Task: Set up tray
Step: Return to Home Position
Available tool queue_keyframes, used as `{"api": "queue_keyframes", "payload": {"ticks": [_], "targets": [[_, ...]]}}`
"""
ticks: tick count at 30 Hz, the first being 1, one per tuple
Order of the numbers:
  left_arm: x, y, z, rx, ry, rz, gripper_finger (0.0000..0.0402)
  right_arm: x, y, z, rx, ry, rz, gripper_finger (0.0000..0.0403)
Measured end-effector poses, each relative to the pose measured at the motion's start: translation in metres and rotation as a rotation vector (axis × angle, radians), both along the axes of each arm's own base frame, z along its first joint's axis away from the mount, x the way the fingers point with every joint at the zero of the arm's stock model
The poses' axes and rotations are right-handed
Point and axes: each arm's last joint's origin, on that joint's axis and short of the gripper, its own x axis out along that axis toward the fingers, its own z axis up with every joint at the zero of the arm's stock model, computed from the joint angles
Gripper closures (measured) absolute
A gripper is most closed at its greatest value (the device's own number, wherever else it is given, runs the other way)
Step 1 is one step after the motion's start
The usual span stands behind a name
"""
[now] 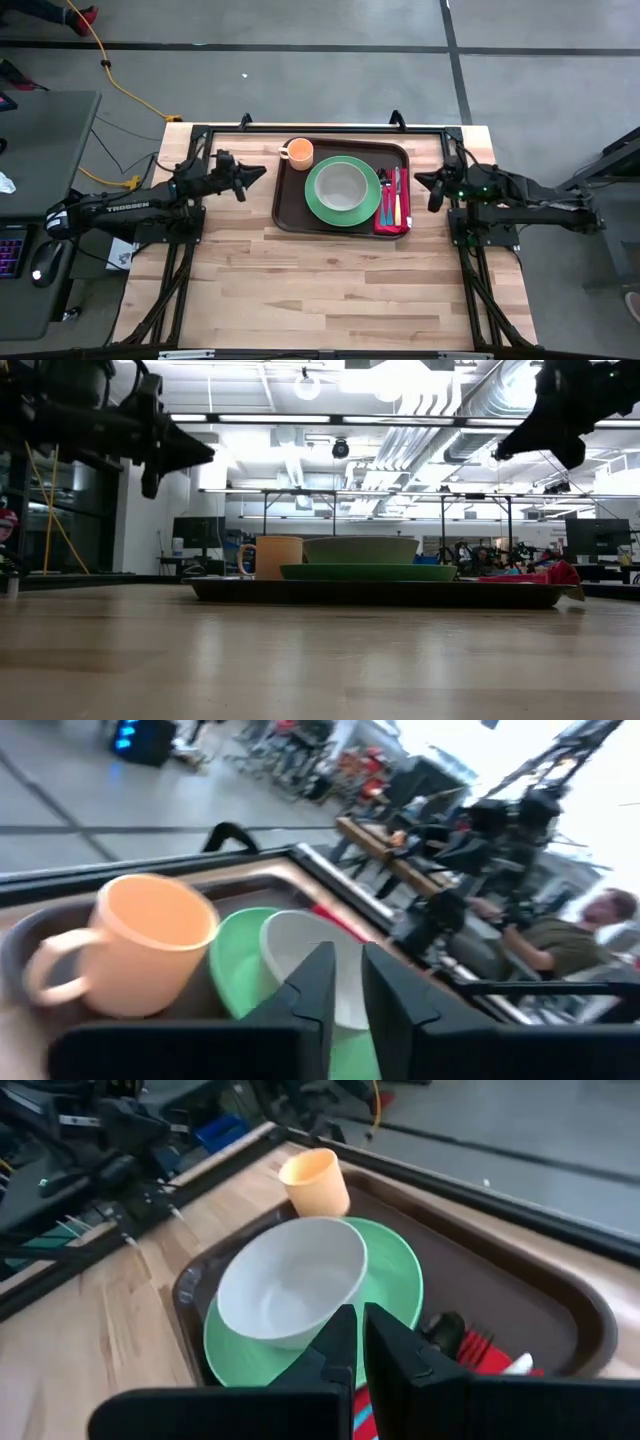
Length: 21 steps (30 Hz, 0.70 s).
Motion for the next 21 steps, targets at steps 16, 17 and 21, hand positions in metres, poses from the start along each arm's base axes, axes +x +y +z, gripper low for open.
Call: {"api": "queue_keyframes", "payload": {"ticks": [16,17,21], "targets": [[-0.002,-0.005,0.013,0.101,-0.092,-0.132,0.0354,-0.010,0.004,0.007,-0.092,-0.055,0.109,0.0403],[-0.004,-0.006,0.014,0.112,-0.101,-0.138,0.0362,-0.011,0.005,0.008,-0.092,-0.061,0.114,0.0403],[-0.009,-0.009,0.019,0.152,-0.134,-0.172,0.0390,-0.014,0.005,0.009,-0.091,-0.081,0.127,0.0403]]}}
